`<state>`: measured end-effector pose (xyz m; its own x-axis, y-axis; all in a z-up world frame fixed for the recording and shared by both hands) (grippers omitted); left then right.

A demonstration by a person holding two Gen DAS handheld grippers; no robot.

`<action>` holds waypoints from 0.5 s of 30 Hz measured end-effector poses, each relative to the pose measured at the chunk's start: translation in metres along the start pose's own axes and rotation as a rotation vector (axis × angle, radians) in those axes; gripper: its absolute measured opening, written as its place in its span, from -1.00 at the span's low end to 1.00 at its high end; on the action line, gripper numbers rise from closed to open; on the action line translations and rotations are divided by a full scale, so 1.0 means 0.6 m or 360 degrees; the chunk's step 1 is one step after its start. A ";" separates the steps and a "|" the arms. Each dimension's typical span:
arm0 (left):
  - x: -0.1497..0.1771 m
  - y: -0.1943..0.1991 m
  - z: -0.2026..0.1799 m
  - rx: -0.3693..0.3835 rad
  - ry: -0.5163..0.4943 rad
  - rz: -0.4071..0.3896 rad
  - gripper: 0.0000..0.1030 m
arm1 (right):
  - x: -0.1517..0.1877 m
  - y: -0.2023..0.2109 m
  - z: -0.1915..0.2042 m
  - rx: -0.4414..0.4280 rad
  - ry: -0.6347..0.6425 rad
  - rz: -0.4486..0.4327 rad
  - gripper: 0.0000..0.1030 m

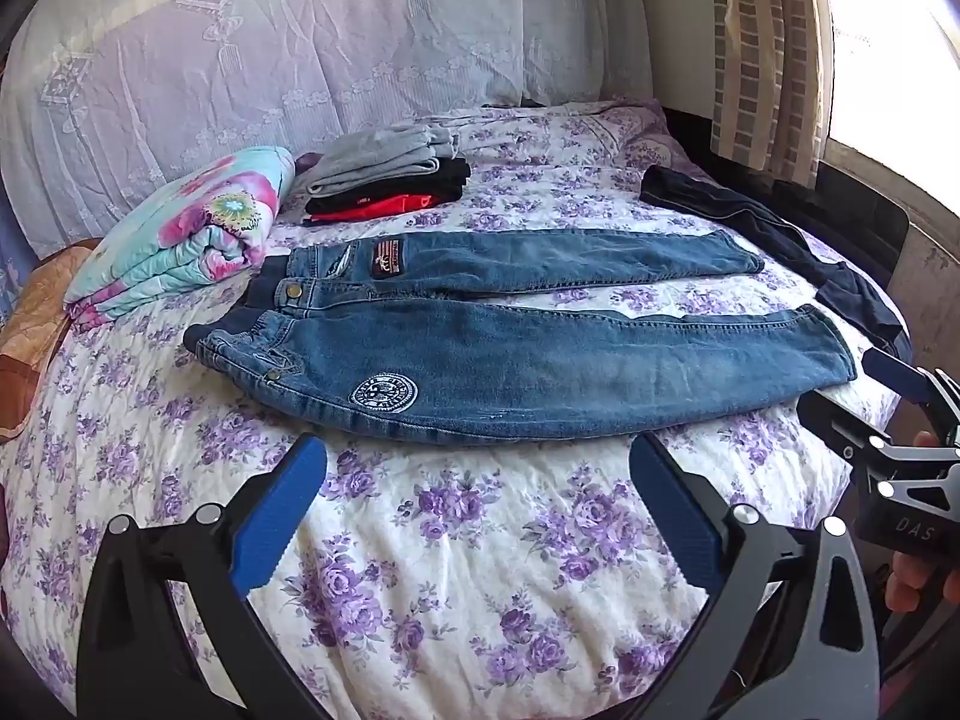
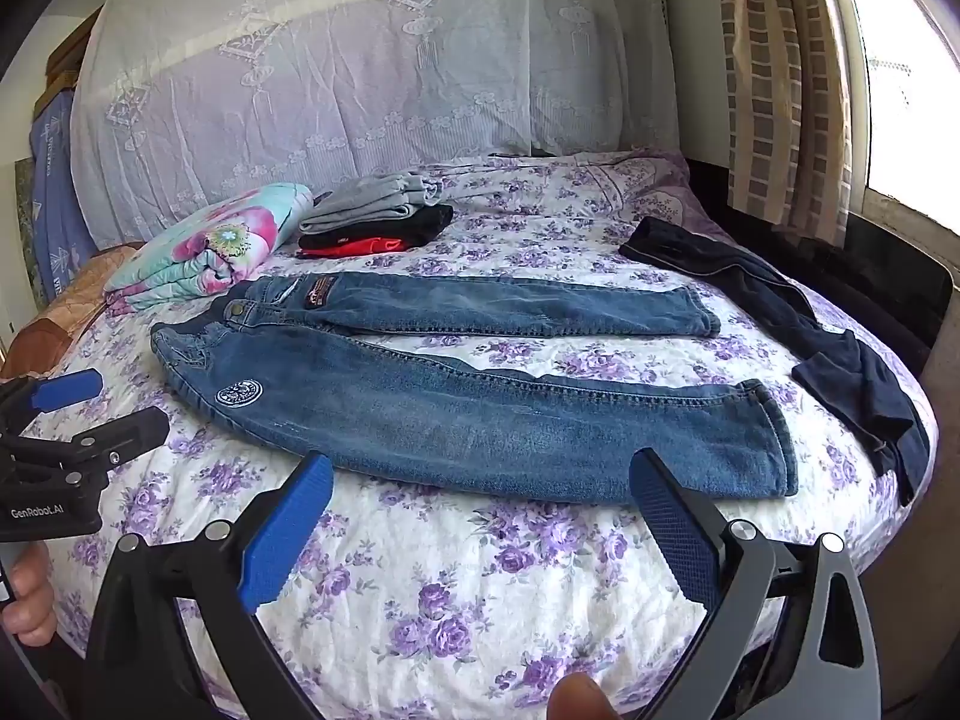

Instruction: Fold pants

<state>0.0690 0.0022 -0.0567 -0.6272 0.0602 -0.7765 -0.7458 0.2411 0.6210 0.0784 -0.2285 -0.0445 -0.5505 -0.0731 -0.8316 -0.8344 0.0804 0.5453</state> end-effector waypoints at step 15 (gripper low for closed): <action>0.001 -0.002 -0.001 -0.0002 0.0000 0.0002 0.92 | 0.005 -0.003 0.002 -0.0006 -0.0006 0.0004 0.93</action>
<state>0.0693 0.0013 -0.0577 -0.6284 0.0604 -0.7756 -0.7451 0.2397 0.6224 0.0781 -0.2277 -0.0478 -0.5525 -0.0690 -0.8306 -0.8331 0.0768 0.5478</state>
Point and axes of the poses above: each gripper's, at about its wrist camera, not at the fingertips, and y roughly against the way its jaws point, z to its left, x to its underside, the point moved 9 cm from there along -y, roughly the way its jaws point, and after that the axes turned 14 degrees about x, right-handed, at the moved point
